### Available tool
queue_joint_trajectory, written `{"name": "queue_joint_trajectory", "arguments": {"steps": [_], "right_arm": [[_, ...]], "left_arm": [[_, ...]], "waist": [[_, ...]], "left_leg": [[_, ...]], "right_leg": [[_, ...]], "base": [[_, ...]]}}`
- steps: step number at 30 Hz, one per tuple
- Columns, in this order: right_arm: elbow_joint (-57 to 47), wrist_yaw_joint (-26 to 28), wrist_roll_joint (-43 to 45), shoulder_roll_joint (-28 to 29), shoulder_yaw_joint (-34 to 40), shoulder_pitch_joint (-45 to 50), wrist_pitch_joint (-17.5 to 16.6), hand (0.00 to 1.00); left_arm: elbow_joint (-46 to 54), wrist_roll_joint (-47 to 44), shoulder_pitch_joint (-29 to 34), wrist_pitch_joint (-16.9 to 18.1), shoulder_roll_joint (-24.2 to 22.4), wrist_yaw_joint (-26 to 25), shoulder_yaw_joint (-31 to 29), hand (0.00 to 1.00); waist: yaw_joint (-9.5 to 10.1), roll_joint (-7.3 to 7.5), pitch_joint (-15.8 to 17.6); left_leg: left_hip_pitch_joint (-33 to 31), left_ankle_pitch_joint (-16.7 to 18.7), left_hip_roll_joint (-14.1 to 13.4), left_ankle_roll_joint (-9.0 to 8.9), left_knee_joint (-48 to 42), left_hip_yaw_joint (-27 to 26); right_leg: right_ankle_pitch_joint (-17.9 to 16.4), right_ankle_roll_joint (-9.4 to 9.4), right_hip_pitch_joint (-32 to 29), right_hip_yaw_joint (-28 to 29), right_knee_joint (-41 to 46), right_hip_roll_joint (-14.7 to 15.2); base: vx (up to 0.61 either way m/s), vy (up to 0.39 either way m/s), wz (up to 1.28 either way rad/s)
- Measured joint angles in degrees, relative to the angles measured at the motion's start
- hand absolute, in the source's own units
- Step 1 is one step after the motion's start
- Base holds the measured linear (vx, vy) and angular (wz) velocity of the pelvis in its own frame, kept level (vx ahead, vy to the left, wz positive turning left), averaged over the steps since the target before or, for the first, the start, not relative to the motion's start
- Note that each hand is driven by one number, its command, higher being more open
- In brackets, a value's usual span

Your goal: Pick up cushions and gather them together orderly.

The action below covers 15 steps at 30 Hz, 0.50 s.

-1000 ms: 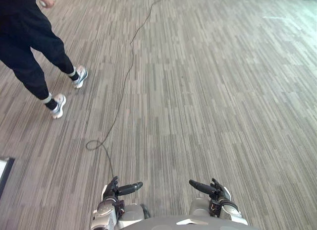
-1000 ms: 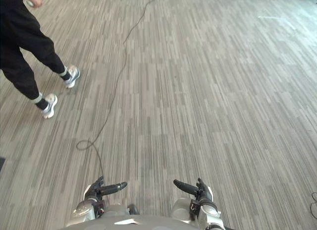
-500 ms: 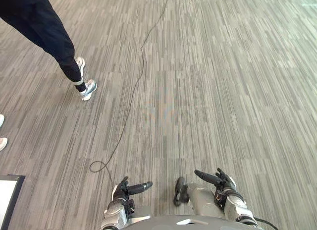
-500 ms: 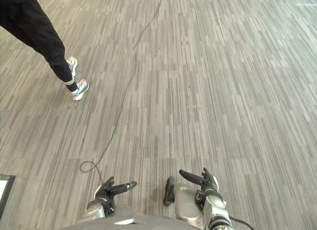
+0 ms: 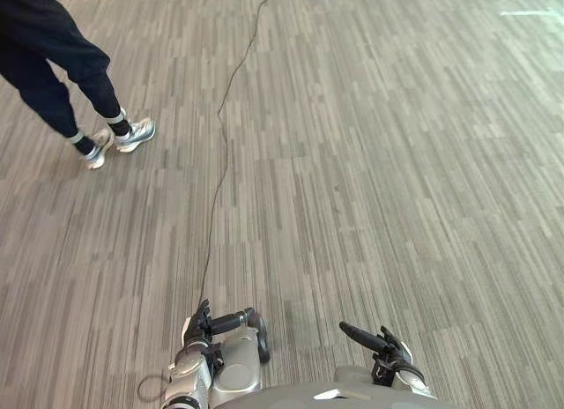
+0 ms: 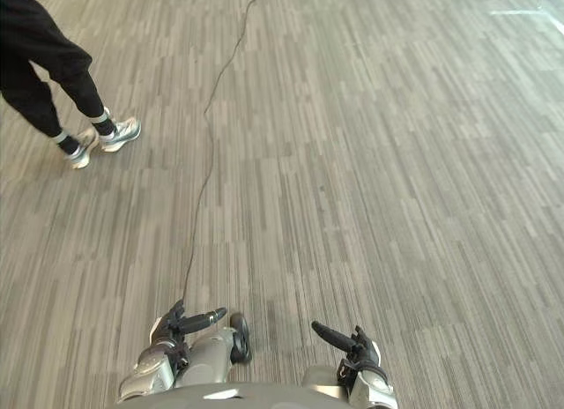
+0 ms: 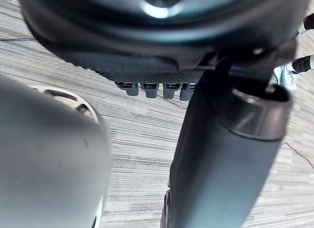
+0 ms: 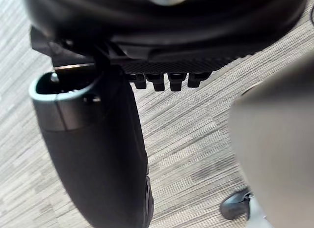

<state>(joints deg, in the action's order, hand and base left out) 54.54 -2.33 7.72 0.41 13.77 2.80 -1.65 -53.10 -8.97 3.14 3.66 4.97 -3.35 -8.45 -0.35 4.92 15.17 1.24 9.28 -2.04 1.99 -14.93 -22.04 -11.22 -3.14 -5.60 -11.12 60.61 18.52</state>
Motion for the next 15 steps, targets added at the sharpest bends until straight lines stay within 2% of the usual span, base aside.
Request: {"name": "queue_joint_trajectory", "arguments": {"steps": [1,3,4,6,7,8,9,10,11,12,13,14,15], "right_arm": [[-1.05,0.01,-0.92,-0.51,-0.91,0.36,-0.63,1.00],[-1.53,0.05,-0.95,-0.66,-1.52,0.01,-1.67,1.00],[-1.35,0.35,-0.92,-0.82,-1.50,-0.85,-1.70,1.00],[-1.24,0.65,-0.89,-1.03,-1.59,-1.91,-1.49,1.00],[-1.31,0.91,-0.89,-1.07,-1.61,-2.76,-1.62,1.00],[-1.20,1.02,-0.91,-1.07,-1.67,-3.07,-1.60,1.00],[-0.73,1.05,-0.82,-1.16,-1.59,-2.93,-1.41,1.00],[-0.35,1.34,-0.19,-2.15,-1.40,-3.42,-1.43,1.00],[-0.32,1.67,-0.23,-2.80,-1.37,-4.18,-1.49,1.00],[-0.95,1.84,-0.64,-3.11,-1.14,-4.49,-1.73,1.00],[-1.58,2.02,-0.87,-3.49,-0.36,-4.47,-1.58,1.00],[-1.63,2.04,-0.90,-2.59,0.20,-4.38,-1.24,1.00],[-1.60,2.01,-0.88,-2.47,0.22,-4.14,-0.91,1.00]], "left_arm": [[0.01,0.00,-0.02,0.05,-0.25,-0.01,0.68,1.00],[-0.40,0.00,0.01,0.05,-0.21,0.02,0.89,1.00],[-1.58,0.02,-0.16,0.02,-0.24,0.02,1.00,1.00],[-2.53,0.08,-0.13,-0.08,-0.40,0.15,1.17,1.00],[-2.87,0.22,-0.18,-0.12,-0.79,0.23,1.33,1.00],[-2.90,0.54,-0.18,-0.13,-0.95,0.23,1.33,1.00],[-2.95,0.76,-0.01,-0.13,-0.85,0.59,1.51,1.00],[-3.78,0.79,-0.08,-0.15,-1.38,0.78,1.37,1.00],[-4.38,0.80,-0.61,-0.13,-2.29,0.74,1.03,1.00],[-4.55,1.55,-0.99,-0.11,-3.42,0.76,0.86,1.00],[-4.56,2.22,-1.58,-0.08,-3.55,0.76,0.94,1.00],[-4.54,2.65,-1.75,-0.10,-3.65,0.72,0.67,1.00],[-4.48,2.69,-1.70,-0.10,-3.65,0.73,0.37,1.00]], "waist": [[-0.35,-1.18,0.24],[-0.58,-1.61,0.13],[-1.04,-1.72,0.21],[-2.00,-2.09,0.38],[-3.14,-2.62,0.70],[-3.46,-2.66,0.72],[-3.74,-2.46,0.67],[-4.26,-3.53,1.07],[-3.95,-5.65,1.28],[-4.30,-7.51,0.90],[-4.51,-7.86,1.09],[-4.46,-7.94,1.12],[-4.51,-8.18,1.12]], "left_leg": [[4.67,0.57,-0.30,-0.56,3.30,-1.09],[10.90,1.71,-1.56,-2.47,7.72,-4.00],[13.74,1.91,-2.28,-2.83,9.10,-6.43],[16.03,1.92,-3.27,-2.83,10.18,-9.03],[17.77,1.93,-3.85,-2.85,11.34,-10.65],[18.46,1.97,-3.80,-3.12,11.78,-11.12],[20.73,2.48,-3.05,-6.36,12.34,-11.91],[24.60,3.59,-3.28,-9.65,12.64,-12.13],[25.43,3.48,-4.63,-10.31,12.52,-12.42],[25.47,1.98,-6.17,-13.04,10.96,-12.06],[24.12,0.61,-8.57,-14.39,4.26,-11.14],[20.74,-2.26,-12.60,-13.31,-8.28,-8.49],[17.10,-5.67,-15.88,-11.45,-19.01,-5.67]], "right_leg": [[-1.19,1.92,-3.10,-2.98,2.73,0.45],[-2.74,3.16,-8.68,-8.12,-0.63,-0.71],[-3.66,3.90,-11.04,-12.76,-6.91,-1.58],[-3.19,4.13,-13.58,-17.44,-17.33,-3.64],[0.33,3.94,-15.30,-20.11,-30.09,-6.77],[2.80,3.94,-15.29,-20.91,-36.09,-8.14],[8.68,4.56,-14.96,-22.22,-46.94,-10.16],[19.66,14.24,-14.07,-21.73,-46.31,-10.90],[17.28,15.38,-14.82,-21.82,-43.27,-12.00],[12.78,15.02,-16.18,-21.47,-38.66,-12.50],[9.10,14.63,-16.16,-20.92,-35.14,-12.99],[5.86,13.63,-14.18,-19.95,-34.21,-14.22],[4.48,13.34,-11.98,-19.25,-34.93,-15.79]], "base": [[0.58,0.196,-0.49],[0.56,0.142,-0.67],[0.47,0.045,-0.62],[0.43,-0.003,-0.57],[0.40,-0.073,-0.44],[0.61,-0.137,-0.40],[0.60,-0.147,-0.40],[0.63,-0.132,-0.55],[0.69,-0.137,-0.56],[0.65,-0.194,-0.46],[0.75,-0.284,-0.43],[0.72,-0.310,-0.41],[0.69,-0.277,-0.64]]}}
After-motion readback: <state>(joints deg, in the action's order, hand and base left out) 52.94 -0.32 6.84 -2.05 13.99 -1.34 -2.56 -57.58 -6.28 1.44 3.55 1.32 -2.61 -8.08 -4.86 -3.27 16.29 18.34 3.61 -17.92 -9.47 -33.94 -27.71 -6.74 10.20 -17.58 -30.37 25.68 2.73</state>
